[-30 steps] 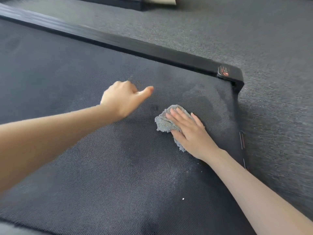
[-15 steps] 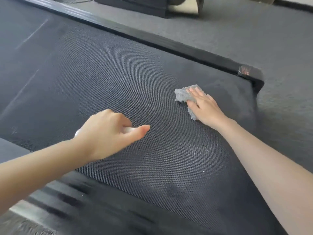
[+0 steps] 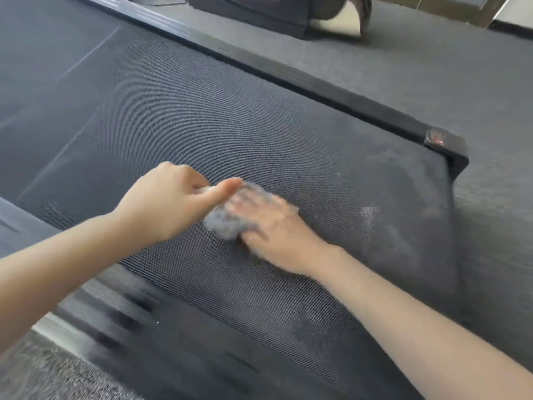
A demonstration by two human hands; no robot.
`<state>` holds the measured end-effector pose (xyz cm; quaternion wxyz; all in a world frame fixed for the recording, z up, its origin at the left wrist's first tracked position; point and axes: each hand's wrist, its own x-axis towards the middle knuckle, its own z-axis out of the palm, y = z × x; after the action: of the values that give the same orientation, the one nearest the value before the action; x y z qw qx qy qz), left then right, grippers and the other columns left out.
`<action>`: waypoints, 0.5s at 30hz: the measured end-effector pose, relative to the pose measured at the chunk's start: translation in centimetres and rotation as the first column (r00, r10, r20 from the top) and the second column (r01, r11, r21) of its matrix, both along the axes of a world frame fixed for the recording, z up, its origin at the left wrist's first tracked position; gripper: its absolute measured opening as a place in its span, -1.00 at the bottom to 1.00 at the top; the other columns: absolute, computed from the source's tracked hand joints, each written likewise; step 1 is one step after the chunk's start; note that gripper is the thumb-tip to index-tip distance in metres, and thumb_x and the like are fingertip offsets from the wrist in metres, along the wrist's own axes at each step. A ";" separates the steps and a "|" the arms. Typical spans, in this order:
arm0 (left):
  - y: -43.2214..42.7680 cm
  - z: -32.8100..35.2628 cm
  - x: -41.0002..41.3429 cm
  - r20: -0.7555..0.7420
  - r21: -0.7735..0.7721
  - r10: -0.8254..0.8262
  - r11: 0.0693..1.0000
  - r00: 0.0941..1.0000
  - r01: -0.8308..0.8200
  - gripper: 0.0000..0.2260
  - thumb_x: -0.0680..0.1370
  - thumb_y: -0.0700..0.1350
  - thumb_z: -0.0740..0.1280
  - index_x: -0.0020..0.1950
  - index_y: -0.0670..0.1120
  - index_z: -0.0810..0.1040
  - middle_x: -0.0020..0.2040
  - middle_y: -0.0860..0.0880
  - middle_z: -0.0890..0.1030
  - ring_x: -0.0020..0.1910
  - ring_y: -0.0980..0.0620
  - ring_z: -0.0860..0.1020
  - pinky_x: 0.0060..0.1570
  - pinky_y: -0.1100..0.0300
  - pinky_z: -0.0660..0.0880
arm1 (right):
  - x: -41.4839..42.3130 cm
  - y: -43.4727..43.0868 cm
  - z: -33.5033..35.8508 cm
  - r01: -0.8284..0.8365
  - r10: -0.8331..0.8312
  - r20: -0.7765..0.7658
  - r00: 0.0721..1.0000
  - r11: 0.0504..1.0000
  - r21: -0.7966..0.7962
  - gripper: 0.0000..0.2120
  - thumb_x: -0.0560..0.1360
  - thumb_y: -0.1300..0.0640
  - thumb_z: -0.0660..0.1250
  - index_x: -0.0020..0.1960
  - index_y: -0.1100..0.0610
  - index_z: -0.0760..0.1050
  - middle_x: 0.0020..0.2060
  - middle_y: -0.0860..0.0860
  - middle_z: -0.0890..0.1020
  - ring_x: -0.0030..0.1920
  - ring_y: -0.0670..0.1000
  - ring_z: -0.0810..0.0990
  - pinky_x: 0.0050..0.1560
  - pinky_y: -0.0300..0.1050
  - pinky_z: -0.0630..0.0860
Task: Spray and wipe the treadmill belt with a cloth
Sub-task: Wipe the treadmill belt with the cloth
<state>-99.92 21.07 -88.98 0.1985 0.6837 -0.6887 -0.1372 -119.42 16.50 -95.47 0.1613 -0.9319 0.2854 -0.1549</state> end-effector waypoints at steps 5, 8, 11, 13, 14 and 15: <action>-0.5 0.2 -0.2 -0.008 -0.012 0.010 1.000 1.000 -0.010 -0.17 0.36 0.53 -0.01 -0.47 -0.28 0.34 -0.52 -0.24 0.49 -0.46 -0.21 0.50 -0.22 -0.14 0.53 | -0.3 6.5 -1.6 -0.234 0.236 -0.097 0.967 0.972 0.039 -0.50 0.55 0.02 0.15 0.48 0.02 0.24 0.49 -0.09 0.22 0.51 -0.13 0.00 0.49 -0.02 -0.10; -1.0 0.2 -0.5 -0.008 0.000 0.010 1.000 1.000 -0.010 -0.16 0.36 0.53 -0.01 -0.44 -0.30 0.34 -0.51 -0.26 0.49 -0.47 -0.23 0.50 -0.23 -0.17 0.53 | -1.1 6.2 -1.6 -0.281 0.275 -0.152 0.949 0.960 -0.017 -0.49 0.54 0.01 0.14 0.48 0.02 0.23 0.49 -0.10 0.23 0.51 -0.13 0.02 0.50 -0.01 -0.08; -1.7 0.1 -1.0 -0.020 -0.003 0.003 1.000 1.000 -0.003 -0.16 0.37 0.52 -0.01 -0.44 -0.31 0.33 -0.51 -0.27 0.48 -0.48 -0.24 0.49 -0.25 -0.18 0.52 | -1.0 4.6 -1.3 -0.283 0.262 -0.226 0.938 0.957 -0.063 -0.47 0.55 -0.02 0.06 0.50 0.02 0.17 0.50 -0.10 0.19 0.52 -0.12 0.00 0.51 0.02 -0.12; -2.0 0.2 -1.5 -0.032 -0.016 -0.010 1.000 0.999 0.009 -0.17 0.37 0.52 0.01 -0.45 -0.31 0.33 -0.52 -0.27 0.47 -0.52 -0.21 0.43 -0.28 -0.17 0.52 | -0.9 2.9 -1.0 -0.226 0.201 -0.257 0.945 0.971 -0.071 -0.47 0.55 -0.05 -0.02 0.52 0.00 0.11 0.51 -0.11 0.13 0.52 -0.14 -0.05 0.51 0.03 -0.14; -2.2 0.1 -1.7 -0.039 -0.021 -0.016 1.000 0.999 0.015 -0.17 0.37 0.51 0.01 -0.46 -0.31 0.34 -0.52 -0.26 0.47 -0.55 -0.16 0.40 -0.30 -0.16 0.51 | -1.0 1.8 -0.8 -0.193 0.167 -0.266 0.950 0.978 -0.075 -0.46 0.55 -0.07 -0.06 0.52 -0.02 0.08 0.51 -0.12 0.10 0.51 -0.15 -0.07 0.51 0.02 -0.15; -2.5 0.1 -2.0 -0.041 -0.024 -0.020 1.000 0.999 0.019 -0.17 0.37 0.51 0.01 -0.46 -0.30 0.36 -0.52 -0.25 0.49 -0.55 -0.15 0.40 -0.32 -0.15 0.51 | -1.1 0.6 -0.7 -0.162 0.136 -0.271 0.953 0.984 -0.073 -0.47 0.56 -0.08 -0.08 0.52 -0.04 0.06 0.52 -0.13 0.08 0.51 -0.16 -0.09 0.51 0.01 -0.17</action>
<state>-101.89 18.62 -88.83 0.2192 0.6715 -0.6928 -0.1451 -120.49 17.13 -96.13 0.0888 -0.9697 0.2257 -0.0295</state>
